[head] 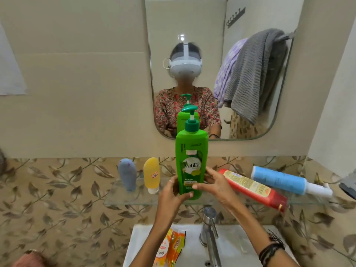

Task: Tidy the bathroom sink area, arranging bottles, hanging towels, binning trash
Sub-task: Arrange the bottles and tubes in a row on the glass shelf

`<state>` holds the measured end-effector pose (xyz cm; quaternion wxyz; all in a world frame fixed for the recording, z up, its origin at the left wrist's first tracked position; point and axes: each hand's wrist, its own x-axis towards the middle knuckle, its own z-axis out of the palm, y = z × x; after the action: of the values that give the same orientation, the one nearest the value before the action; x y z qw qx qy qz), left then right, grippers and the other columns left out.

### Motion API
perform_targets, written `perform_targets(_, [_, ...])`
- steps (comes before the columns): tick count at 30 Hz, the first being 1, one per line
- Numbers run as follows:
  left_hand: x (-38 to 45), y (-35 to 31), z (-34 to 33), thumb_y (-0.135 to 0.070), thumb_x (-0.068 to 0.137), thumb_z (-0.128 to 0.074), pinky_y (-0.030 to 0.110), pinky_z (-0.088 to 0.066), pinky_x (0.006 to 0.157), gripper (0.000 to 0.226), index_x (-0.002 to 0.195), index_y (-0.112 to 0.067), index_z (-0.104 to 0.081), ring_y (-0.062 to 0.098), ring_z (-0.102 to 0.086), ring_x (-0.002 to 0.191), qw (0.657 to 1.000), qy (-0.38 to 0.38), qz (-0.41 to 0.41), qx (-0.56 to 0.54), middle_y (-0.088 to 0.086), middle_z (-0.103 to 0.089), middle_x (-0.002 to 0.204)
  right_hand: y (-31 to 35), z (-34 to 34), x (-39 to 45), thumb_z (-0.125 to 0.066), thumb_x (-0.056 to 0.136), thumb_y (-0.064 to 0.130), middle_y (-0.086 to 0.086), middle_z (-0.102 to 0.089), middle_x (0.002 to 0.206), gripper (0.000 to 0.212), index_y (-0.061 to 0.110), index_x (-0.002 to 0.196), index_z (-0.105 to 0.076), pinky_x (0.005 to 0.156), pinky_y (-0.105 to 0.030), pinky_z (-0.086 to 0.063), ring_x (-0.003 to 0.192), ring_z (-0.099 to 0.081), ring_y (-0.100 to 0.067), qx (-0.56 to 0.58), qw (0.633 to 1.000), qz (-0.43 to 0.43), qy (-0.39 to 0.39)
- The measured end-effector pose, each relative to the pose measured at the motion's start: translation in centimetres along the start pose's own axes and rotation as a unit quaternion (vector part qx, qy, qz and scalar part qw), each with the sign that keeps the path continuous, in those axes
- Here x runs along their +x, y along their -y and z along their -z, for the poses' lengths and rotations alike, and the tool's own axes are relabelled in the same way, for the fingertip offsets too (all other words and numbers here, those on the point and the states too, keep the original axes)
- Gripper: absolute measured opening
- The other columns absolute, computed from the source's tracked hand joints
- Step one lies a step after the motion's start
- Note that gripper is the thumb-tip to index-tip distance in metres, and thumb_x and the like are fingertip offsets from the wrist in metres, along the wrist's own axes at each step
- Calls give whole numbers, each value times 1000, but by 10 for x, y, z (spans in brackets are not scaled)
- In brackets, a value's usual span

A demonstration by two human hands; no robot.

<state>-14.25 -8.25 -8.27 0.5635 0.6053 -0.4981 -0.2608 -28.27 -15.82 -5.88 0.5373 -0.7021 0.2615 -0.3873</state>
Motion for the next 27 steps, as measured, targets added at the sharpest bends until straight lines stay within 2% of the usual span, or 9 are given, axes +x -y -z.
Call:
perform_targets(4, [9, -3, 4, -7, 72, -75, 17, -51, 80, 53, 121, -16, -55, 8, -63, 96, 999, -27, 12, 43, -4, -67, 106, 0, -9, 14, -78, 68, 9, 3, -66, 114, 53, 25, 114, -57, 90, -29, -52, 108, -61, -13, -26, 1000, -8, -5])
perform_targets(6, [10, -3, 4, -10, 75, -73, 23, -48, 81, 50, 123, -13, -55, 10, -61, 96, 996, -49, 21, 67, 3, -68, 113, -1, -14, 20, -77, 71, 10, -1, -64, 117, 57, 18, 122, -54, 95, -35, -50, 113, -58, -18, -41, 999, -5, -15])
perform_targets(9, [9, -5, -1, -13, 80, -70, 17, -45, 73, 43, 121, -14, -57, 6, -57, 93, 991, -95, 23, 91, 5, -69, 114, -3, -21, 21, -75, 73, 10, 7, -65, 108, 46, 28, 110, -56, 90, -27, -51, 111, -60, -17, -23, 999, 7, -30])
perform_targets(13, [-3, -12, -12, -14, 84, -66, 6, -37, 64, 46, 127, -18, -50, 7, -56, 99, 982, -150, 2, 114, 1, -64, 116, 1, -32, 13, -71, 77, 6, 0, -65, 114, 45, 20, 116, -56, 97, -35, -49, 112, -59, -17, -31, 997, 20, -66])
perform_targets(16, [-22, -16, -26, -12, 85, -63, 22, -41, 85, 62, 139, -20, -35, 16, -51, 113, 972, -201, -7, 125, 2, -47, 129, 1, -40, -3, -70, 79, 5, 4, -59, 124, 55, 14, 130, -51, 98, -23, -47, 113, -55, -6, -39, 987, 41, -153])
perform_targets(19, [-43, -15, -47, -11, 83, -65, 29, -42, 93, 62, 137, -18, -37, 20, -44, 119, 954, -236, -25, 184, 6, -39, 130, -13, -42, -35, -68, 82, 12, 20, -60, 111, 37, 25, 116, -61, 82, -4, -46, 102, -57, 12, -8, 947, 59, -316])
perform_targets(22, [-49, -18, -71, -10, 84, -62, 20, -37, 91, 52, 132, -17, -44, 19, -46, 116, 958, -156, -94, 222, 5, -42, 125, -31, -37, -66, -67, 83, 15, 15, -67, 97, 22, 34, 93, -63, 76, -10, -51, 93, -64, 0, 81, 880, 17, -469])
perform_targets(25, [-37, -26, -91, -8, 85, -56, 14, -27, 100, 55, 137, -14, -39, 17, -37, 128, 956, -26, -170, 239, 6, -38, 137, -43, -20, -81, -65, 84, 7, -2, -64, 103, 32, 21, 110, -52, 85, -28, -50, 93, -62, -11, 153, 835, -24, -528])
perform_targets(27, [-22, -32, -103, -8, 82, -58, 21, -23, 114, 63, 141, -12, -34, 17, -26, 139, 941, 61, -220, 249, 7, -33, 146, -44, -6, -87, -64, 84, 3, -6, -60, 111, 47, 14, 124, -42, 92, -36, -49, 97, -61, -15, 181, 825, -29, -534])
